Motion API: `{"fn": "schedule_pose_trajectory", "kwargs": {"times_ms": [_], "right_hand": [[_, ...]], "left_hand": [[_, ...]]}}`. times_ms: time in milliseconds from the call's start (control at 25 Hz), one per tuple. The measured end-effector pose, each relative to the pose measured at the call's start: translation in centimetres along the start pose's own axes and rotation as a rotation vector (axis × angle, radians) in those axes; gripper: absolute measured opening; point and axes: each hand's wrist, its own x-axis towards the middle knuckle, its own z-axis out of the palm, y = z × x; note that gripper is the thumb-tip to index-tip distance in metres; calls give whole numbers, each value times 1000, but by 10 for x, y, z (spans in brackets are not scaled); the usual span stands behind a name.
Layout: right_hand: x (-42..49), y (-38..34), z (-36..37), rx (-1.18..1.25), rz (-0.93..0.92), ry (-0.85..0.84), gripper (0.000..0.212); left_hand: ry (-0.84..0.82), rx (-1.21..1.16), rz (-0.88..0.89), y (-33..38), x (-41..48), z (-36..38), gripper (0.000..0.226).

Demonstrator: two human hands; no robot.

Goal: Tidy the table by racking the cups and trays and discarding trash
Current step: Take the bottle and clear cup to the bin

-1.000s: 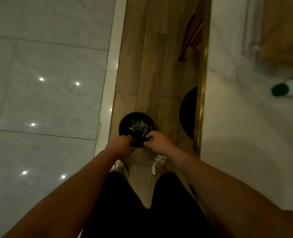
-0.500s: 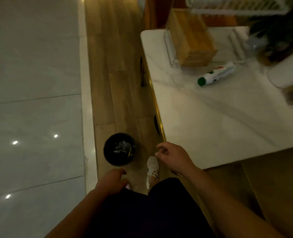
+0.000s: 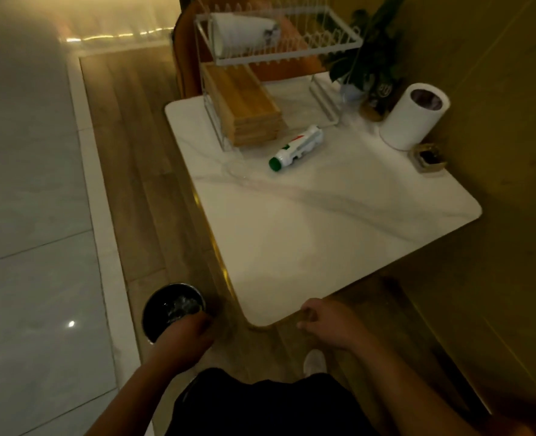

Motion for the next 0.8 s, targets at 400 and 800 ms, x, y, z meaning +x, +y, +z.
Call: {"fn": "schedule_pose_trajectory", "kwargs": {"times_ms": [400,800], "right_hand": [[52,100,-122,-55,-73,36,48],[145,40,-193,-173,-111,84,43]], "left_hand": [[275,-26,-60,156,47,1,41],[324,-72,-68,162,148,-75,41]]}}
